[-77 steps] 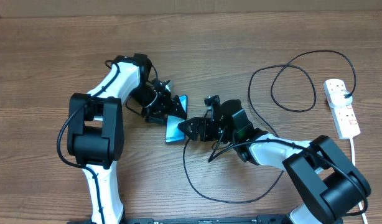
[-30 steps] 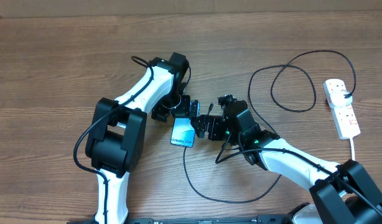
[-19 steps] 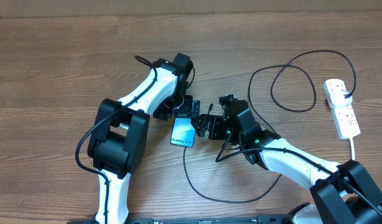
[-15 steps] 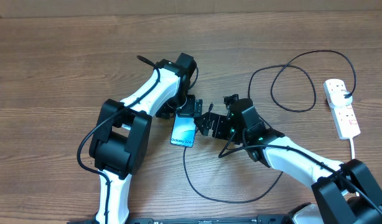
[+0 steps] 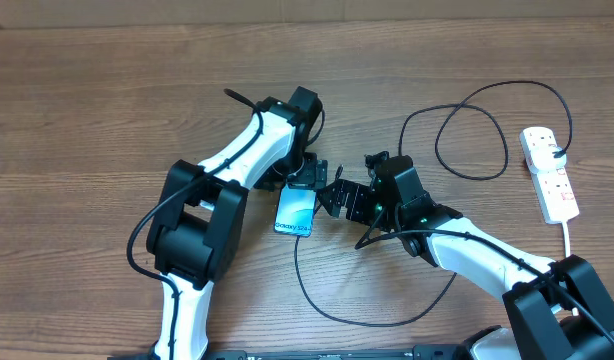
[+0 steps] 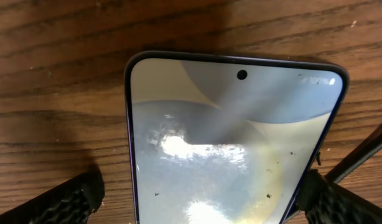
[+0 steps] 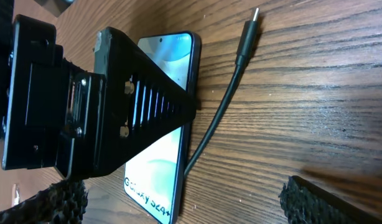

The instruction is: Plug charger to phone and switch on socket

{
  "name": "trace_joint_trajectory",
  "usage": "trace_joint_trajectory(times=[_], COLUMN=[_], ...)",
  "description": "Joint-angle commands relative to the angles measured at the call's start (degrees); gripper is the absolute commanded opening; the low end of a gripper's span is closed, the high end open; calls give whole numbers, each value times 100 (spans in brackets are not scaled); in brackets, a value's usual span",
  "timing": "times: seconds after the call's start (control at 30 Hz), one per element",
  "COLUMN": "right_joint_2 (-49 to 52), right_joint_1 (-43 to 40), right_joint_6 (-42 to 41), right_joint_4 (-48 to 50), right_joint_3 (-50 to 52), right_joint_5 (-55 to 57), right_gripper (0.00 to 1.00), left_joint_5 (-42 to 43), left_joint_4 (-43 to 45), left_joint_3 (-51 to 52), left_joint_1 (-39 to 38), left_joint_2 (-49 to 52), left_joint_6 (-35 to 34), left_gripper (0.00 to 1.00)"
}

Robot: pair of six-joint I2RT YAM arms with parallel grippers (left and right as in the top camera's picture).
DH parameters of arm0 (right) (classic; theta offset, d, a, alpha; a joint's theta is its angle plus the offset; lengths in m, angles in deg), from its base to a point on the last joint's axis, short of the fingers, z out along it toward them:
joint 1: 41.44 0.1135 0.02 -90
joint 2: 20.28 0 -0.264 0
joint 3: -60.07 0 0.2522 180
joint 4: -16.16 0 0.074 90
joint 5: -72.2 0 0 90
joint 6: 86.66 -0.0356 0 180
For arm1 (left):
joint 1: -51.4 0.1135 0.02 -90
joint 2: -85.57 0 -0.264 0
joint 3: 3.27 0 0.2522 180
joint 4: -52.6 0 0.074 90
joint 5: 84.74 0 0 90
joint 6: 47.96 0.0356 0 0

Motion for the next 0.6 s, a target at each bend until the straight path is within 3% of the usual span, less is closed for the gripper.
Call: trace_joint_trajectory(times=[0.0, 0.57], right_joint_2=[-90, -90], right_joint_1=[-208, -208], right_joint_6=[-236, -236], right_joint_4=[155, 68], right_joint_3=[-66, -66], right_joint_5=[463, 400], right_gripper=[100, 100], left_joint_5=[-199, -420], left_joint_4=[-127, 157], left_joint_3=[157, 155], left_joint_1=[-295, -367], left_joint_2=[177, 177], left_joint_6=[138, 264], left_gripper=[99, 100])
